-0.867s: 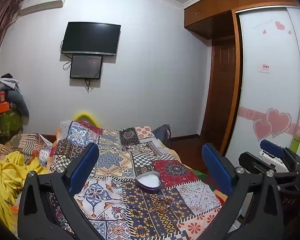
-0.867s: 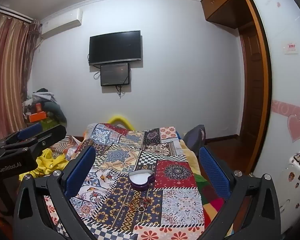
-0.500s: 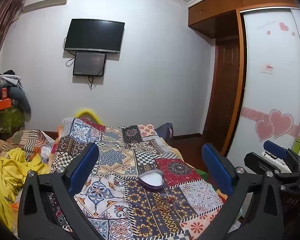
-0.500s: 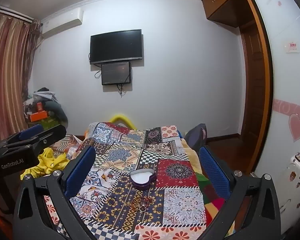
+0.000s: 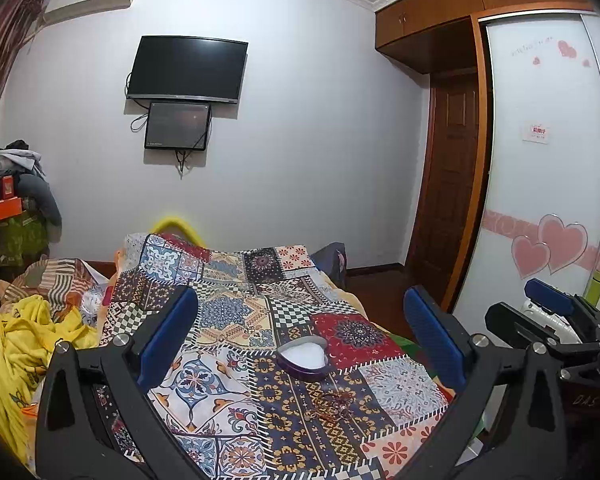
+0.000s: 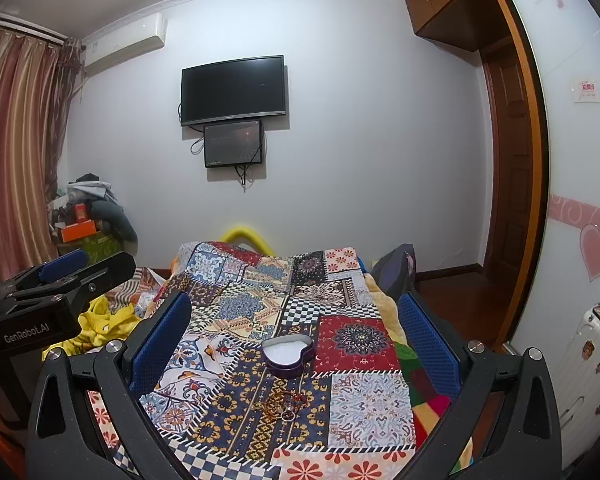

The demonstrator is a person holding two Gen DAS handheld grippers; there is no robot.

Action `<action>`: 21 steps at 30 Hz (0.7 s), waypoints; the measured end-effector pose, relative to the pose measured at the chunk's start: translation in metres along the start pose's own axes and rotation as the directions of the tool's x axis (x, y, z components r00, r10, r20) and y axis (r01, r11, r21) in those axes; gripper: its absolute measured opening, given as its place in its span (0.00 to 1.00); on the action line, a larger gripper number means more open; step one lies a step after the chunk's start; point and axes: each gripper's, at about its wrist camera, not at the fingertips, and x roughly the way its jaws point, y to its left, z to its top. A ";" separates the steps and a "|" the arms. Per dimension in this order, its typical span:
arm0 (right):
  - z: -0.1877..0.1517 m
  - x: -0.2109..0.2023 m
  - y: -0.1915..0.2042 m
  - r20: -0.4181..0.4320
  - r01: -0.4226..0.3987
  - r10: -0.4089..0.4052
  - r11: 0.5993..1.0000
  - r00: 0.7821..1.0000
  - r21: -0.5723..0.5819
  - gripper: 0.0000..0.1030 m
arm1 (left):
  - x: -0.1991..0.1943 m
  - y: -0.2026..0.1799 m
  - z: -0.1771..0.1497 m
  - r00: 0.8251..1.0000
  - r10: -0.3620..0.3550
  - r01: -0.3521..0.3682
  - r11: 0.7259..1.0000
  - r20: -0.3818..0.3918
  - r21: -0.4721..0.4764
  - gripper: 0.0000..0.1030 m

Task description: Organize jewelry

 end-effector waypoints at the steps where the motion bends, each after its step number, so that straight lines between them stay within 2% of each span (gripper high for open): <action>1: 0.000 0.001 -0.001 -0.002 0.000 0.000 1.000 1.000 0.000 1.00 | 0.000 -0.001 0.000 1.000 0.000 0.000 1.000 0.000 0.000 1.00; 21: 0.001 0.003 -0.001 -0.007 -0.005 0.005 1.000 1.000 0.008 1.00 | 0.000 -0.007 0.003 1.000 -0.010 0.010 1.000 -0.004 0.003 1.00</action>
